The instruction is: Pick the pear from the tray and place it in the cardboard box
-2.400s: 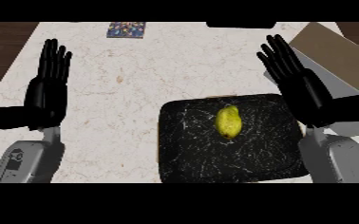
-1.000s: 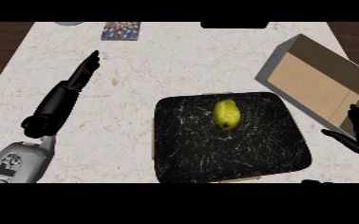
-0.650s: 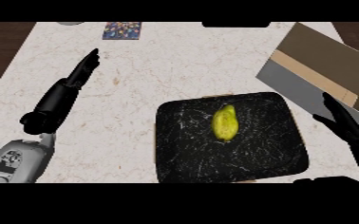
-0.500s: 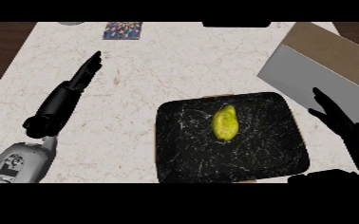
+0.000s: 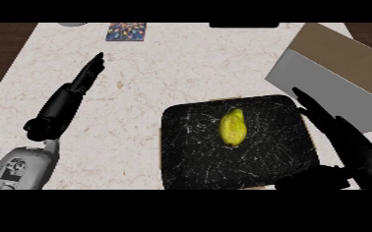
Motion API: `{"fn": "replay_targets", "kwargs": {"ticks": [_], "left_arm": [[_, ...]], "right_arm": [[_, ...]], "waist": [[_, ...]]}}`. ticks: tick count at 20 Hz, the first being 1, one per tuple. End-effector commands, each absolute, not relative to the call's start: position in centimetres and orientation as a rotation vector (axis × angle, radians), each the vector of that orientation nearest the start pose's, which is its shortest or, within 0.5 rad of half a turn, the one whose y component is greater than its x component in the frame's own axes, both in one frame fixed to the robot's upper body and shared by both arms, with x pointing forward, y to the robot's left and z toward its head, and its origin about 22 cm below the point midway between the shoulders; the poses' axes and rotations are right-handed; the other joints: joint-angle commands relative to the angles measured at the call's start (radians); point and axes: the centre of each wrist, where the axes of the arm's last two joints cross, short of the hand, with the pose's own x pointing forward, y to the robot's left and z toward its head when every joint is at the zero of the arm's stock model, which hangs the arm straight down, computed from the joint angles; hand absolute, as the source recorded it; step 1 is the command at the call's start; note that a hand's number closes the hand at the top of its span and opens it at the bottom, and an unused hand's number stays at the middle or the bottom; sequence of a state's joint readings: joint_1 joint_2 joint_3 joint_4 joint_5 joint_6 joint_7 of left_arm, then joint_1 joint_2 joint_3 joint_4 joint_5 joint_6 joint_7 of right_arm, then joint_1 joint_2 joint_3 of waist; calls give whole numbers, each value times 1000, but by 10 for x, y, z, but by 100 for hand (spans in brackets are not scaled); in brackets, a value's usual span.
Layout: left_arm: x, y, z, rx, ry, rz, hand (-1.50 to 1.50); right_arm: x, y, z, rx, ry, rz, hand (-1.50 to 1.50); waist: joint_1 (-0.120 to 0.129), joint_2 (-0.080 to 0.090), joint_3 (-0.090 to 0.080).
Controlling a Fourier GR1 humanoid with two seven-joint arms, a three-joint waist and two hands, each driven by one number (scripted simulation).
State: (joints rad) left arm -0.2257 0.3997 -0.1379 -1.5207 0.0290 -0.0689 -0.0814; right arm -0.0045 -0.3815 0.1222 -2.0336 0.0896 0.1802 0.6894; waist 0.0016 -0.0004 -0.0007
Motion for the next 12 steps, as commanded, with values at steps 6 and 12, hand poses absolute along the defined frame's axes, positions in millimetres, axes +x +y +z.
{"fn": "replay_targets", "kwargs": {"ticks": [6, 12], "left_arm": [[290, 257, 62, 86, -1743, -523, 0], [289, 267, 61, 95, -1746, -532, 0]], "right_arm": [[246, -209, 128, -372, -1179, 578, -150], [254, -221, 92, -368, -1184, 587, -150]], "waist": [[1, 0, 0], [0, 1, 1]]}}
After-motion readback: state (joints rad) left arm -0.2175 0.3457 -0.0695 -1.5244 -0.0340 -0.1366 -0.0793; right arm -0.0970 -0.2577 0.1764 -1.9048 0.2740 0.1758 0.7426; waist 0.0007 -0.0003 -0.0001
